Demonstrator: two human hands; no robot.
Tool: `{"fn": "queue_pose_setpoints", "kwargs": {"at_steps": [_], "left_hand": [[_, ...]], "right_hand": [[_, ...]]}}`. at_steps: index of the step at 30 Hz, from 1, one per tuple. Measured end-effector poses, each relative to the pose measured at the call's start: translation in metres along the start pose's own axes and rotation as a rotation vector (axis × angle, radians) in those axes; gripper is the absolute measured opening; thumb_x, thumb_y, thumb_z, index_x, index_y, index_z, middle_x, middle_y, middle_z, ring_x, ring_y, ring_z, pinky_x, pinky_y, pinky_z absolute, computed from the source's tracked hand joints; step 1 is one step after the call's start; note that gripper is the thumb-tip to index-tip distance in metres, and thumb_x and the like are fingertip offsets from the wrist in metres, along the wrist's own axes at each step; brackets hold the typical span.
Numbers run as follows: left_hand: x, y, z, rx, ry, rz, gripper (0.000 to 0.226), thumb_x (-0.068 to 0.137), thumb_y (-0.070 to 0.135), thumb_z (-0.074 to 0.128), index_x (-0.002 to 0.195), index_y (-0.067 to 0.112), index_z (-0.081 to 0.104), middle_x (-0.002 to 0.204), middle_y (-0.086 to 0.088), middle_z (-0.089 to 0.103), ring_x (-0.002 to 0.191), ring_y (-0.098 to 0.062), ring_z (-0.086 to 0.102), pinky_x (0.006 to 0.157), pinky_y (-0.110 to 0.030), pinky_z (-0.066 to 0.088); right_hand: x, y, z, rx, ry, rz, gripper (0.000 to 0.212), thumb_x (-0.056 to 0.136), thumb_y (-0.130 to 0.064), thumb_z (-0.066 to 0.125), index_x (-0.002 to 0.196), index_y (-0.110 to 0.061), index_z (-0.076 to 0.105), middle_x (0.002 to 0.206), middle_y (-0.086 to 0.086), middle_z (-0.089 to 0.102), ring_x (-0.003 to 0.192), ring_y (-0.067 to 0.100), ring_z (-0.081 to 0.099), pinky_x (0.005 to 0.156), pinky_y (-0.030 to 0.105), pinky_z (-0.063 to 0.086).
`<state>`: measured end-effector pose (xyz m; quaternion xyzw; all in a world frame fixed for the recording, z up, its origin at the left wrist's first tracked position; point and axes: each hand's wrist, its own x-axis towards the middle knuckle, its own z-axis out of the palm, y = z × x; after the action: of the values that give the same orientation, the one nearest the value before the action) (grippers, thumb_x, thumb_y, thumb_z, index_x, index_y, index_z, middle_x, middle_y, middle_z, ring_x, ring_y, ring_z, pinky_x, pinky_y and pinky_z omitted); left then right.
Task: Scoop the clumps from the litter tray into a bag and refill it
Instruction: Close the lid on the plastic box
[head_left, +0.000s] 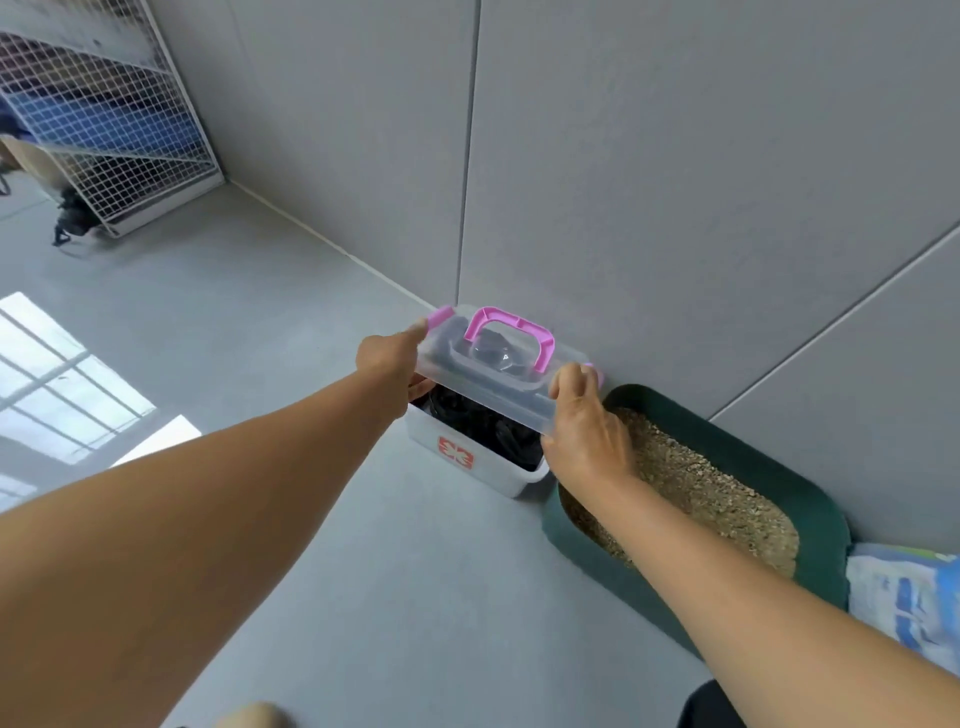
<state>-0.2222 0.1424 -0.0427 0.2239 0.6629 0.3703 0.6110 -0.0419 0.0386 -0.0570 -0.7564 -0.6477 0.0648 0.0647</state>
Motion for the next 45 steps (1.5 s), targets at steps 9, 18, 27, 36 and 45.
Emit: {"fn": "queue_pose_setpoints", "kwargs": {"at_steps": [9, 18, 27, 36, 45], "left_hand": [[0.001, -0.033, 0.008, 0.406, 0.209, 0.156, 0.046, 0.087, 0.031, 0.052, 0.125, 0.009, 0.044, 0.116, -0.013, 0.053, 0.088, -0.029, 0.063, 0.077, -0.039, 0.058], [-0.006, -0.047, 0.014, 0.627, 0.429, 0.156, 0.043, 0.088, 0.038, 0.045, 0.126, 0.018, 0.045, 0.128, -0.013, 0.033, 0.114, -0.032, 0.037, 0.100, -0.044, 0.040], [-0.003, -0.045, 0.010, 0.509, 0.408, 0.130, 0.035, 0.097, 0.026, 0.039, 0.129, 0.011, 0.039, 0.126, -0.016, 0.052, 0.117, -0.031, 0.045, 0.097, -0.041, 0.042], [-0.001, -0.052, -0.011, 0.602, 0.611, 0.097, 0.038, 0.096, 0.011, 0.038, 0.134, 0.005, 0.035, 0.137, -0.016, 0.040, 0.126, -0.032, 0.038, 0.103, -0.038, 0.032], [0.001, -0.053, -0.034, 0.529, 0.667, 0.087, 0.051, 0.094, 0.037, 0.044, 0.132, 0.005, 0.032, 0.135, -0.016, 0.042, 0.126, -0.032, 0.038, 0.105, -0.043, 0.031]], "right_hand": [[0.003, 0.006, -0.004, 0.189, -0.095, -0.010, 0.045, 0.080, -0.057, 0.068, 0.097, -0.022, 0.046, 0.120, -0.004, 0.038, 0.088, 0.017, 0.059, 0.064, 0.027, 0.047], [0.004, 0.005, -0.014, 0.107, -0.079, 0.212, 0.051, 0.087, -0.044, 0.068, 0.125, -0.017, 0.047, 0.126, 0.012, 0.051, 0.099, 0.030, 0.063, 0.071, 0.033, 0.049], [0.004, 0.011, 0.001, 0.464, -0.173, 0.362, 0.061, 0.074, -0.046, 0.080, 0.119, -0.012, 0.056, 0.107, 0.007, 0.068, 0.088, 0.025, 0.070, 0.076, 0.041, 0.060], [0.005, -0.011, 0.017, 0.649, -0.198, 0.319, 0.039, 0.084, -0.039, 0.074, 0.108, -0.008, 0.070, 0.098, 0.006, 0.072, 0.087, 0.025, 0.070, 0.081, 0.041, 0.058], [0.008, -0.026, 0.024, 0.731, -0.213, 0.481, 0.049, 0.077, -0.056, 0.072, 0.095, -0.011, 0.066, 0.086, 0.003, 0.069, 0.073, 0.022, 0.069, 0.066, 0.035, 0.060]]}}
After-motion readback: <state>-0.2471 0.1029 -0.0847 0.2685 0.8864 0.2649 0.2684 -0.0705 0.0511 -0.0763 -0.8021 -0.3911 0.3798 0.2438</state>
